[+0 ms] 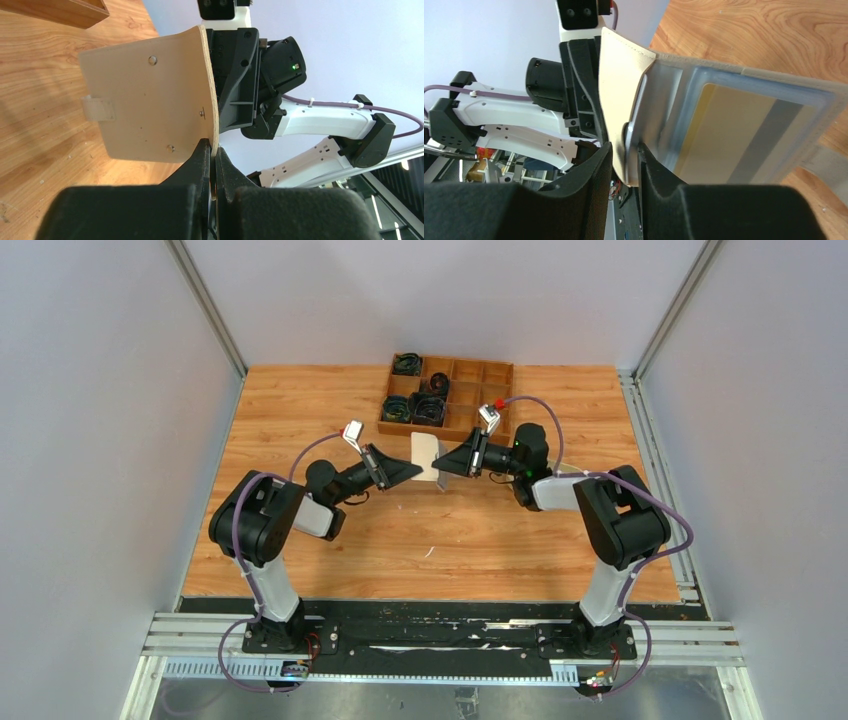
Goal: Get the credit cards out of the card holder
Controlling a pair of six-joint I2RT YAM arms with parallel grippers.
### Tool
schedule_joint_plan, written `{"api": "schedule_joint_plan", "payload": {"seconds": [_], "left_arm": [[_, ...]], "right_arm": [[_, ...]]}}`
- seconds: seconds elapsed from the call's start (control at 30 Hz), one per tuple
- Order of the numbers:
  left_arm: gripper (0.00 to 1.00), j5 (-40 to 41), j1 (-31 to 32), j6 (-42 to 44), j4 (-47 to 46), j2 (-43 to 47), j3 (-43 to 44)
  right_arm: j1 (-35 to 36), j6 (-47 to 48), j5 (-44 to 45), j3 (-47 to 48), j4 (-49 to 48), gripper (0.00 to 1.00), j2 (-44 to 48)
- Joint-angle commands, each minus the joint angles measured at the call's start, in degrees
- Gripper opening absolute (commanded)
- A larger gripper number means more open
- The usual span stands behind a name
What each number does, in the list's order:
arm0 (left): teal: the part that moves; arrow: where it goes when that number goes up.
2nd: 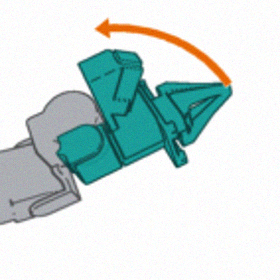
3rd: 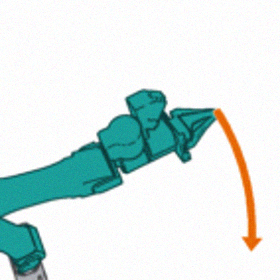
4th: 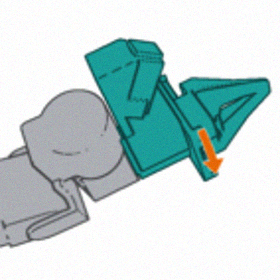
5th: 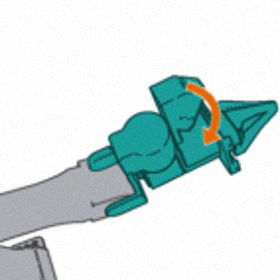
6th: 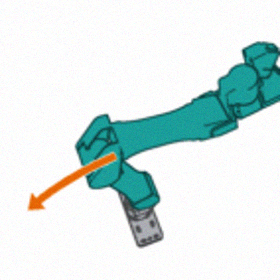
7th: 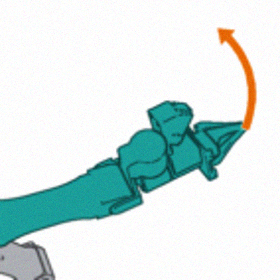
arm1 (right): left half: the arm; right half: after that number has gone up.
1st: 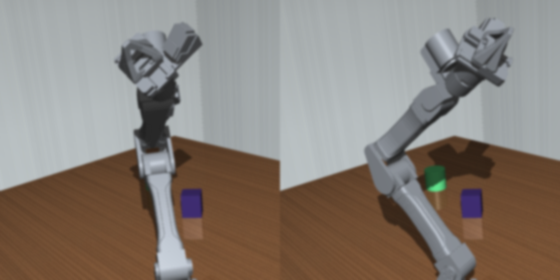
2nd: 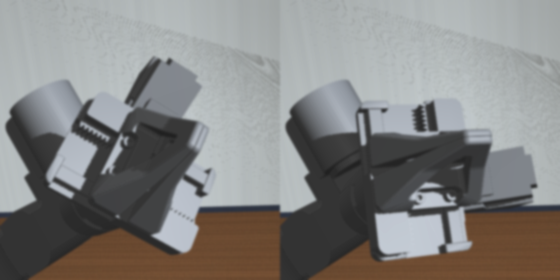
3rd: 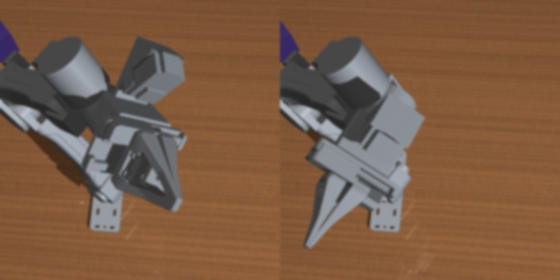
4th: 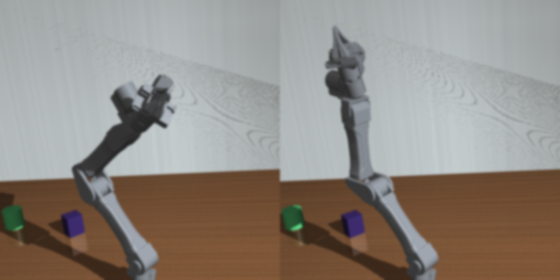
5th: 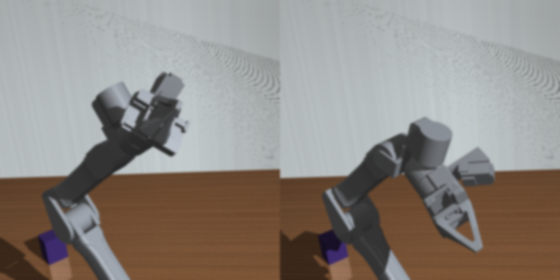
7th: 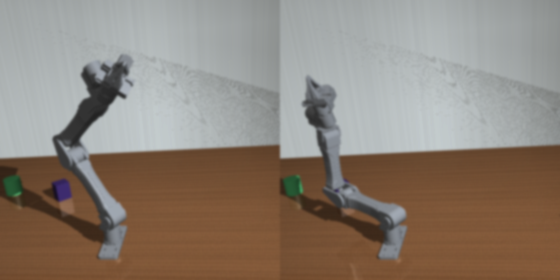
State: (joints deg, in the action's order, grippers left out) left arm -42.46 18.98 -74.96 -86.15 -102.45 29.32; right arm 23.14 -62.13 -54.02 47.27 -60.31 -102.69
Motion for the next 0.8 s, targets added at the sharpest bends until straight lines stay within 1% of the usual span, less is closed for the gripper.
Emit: {"api": "schedule_joint_plan", "payload": {"seconds": [0.0, 0.13, 0.23, 0.67, 0.77], "left_arm": [[0.00, -1.1, -0.2, 1.5, -3.7, 1.7, -1.0], [0.00, -1.6, -0.4, 2.0, -3.7, 1.3, -1.8], [0.00, -1.7, -0.5, 2.5, -3.7, 0.9, -2.4], [0.00, -3.0, -1.4, 3.5, -3.6, -0.4, -3.2], [0.00, -3.0, -1.5, 3.7, -3.6, -0.6, -3.3]], "right_arm": [[1.2, -5.0, -2.1, -1.3, -9.1, 0.29, -1.2], [0.6, -9.6, -2.5, -1.3, -15.9, 0.29, -3.1], [0.3, -11.5, -2.7, -1.2, -18.5, 0.30, -3.7], [-1.7, -11.9, -2.8, -1.1, -19.0, 0.30, -4.2], [-1.8, -12.0, -2.9, -0.9, -18.7, 0.29, -4.2]]}}
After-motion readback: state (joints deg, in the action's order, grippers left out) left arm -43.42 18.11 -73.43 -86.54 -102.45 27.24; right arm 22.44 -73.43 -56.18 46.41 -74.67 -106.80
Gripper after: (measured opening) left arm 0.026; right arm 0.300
